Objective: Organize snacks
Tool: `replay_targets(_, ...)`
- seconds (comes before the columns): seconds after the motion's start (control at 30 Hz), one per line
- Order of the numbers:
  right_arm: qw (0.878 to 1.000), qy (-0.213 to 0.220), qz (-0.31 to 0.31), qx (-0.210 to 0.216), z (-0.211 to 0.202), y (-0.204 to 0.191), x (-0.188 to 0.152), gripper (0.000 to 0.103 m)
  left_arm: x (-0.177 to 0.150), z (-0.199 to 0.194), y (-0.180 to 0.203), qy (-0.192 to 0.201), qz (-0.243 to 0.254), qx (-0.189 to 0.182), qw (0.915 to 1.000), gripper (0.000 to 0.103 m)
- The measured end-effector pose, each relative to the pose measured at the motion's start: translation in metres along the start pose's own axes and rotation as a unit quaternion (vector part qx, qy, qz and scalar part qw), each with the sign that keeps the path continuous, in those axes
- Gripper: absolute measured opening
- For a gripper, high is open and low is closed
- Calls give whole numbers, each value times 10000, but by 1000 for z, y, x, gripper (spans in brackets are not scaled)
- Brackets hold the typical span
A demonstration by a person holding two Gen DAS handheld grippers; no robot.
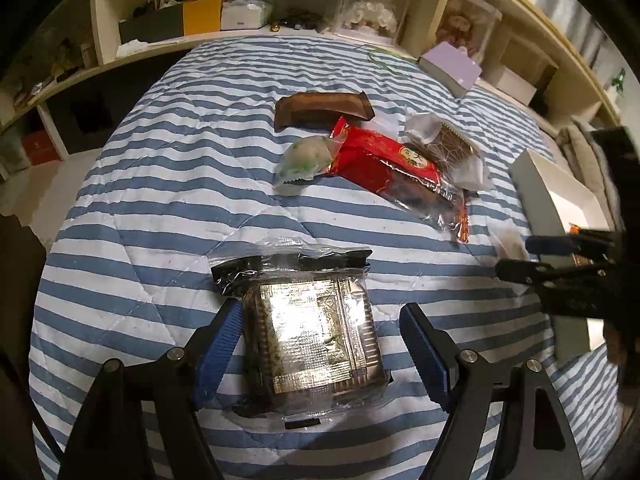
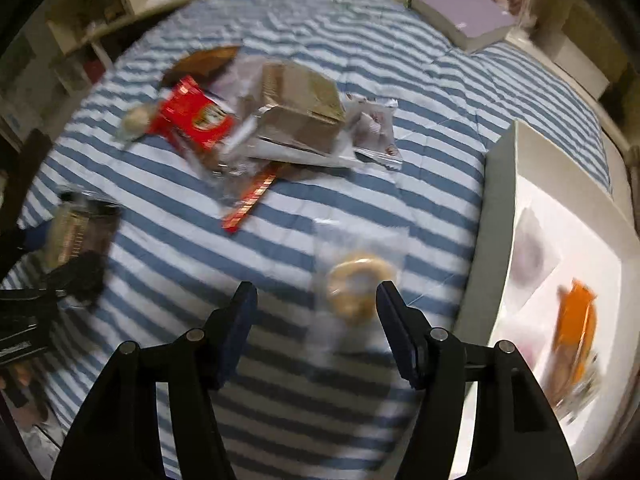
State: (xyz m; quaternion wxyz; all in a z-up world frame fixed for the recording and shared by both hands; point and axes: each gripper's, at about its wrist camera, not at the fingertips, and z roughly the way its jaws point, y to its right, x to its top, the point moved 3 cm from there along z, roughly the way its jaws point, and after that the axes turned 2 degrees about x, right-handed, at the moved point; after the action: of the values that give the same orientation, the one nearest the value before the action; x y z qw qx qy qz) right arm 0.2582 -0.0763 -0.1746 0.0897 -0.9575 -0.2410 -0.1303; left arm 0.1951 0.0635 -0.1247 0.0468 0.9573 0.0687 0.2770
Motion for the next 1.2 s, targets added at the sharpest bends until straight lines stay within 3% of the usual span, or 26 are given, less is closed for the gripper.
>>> replay_targets(0.17,9956,-568,-611,-436,26,8,16,67,0,3,-3,-24,51,-36,10000,80)
replay_targets(0.27,9938,-776,-703,-367,35,13,20,71,1,4,-5,-18,14,-81,10000,80)
replay_targets(0.37,9940,-833,-672,-218,38,16,20,67,0,6,-5,-25,2,-70,10000,79)
replay_targets(0.43,9942,-809,-701,-134,36,15,19,52,0,7,-4,-59,-5,-22,10000,78)
replay_targets(0.5,9946,-834,-606,77,35,7,12,52,0,9,-3,-119,-22,82,9999,73)
replay_targets(0.57,9957,-692,-611,5,32,5,6,50,0,9,-3,-157,-32,251,9996,61)
replay_targets(0.77,9989,-335,-257,181,16,2,-14,46,1,-1,0,31,-128,191,9997,53)
replay_targets(1.0,9994,220,-18,256,-18,-19,-30,45,6,-31,3,468,-257,-223,9983,51)
replay_targets(1.2,9945,880,383,407,-63,-20,-17,45,10,-64,4,833,-200,-458,9953,51)
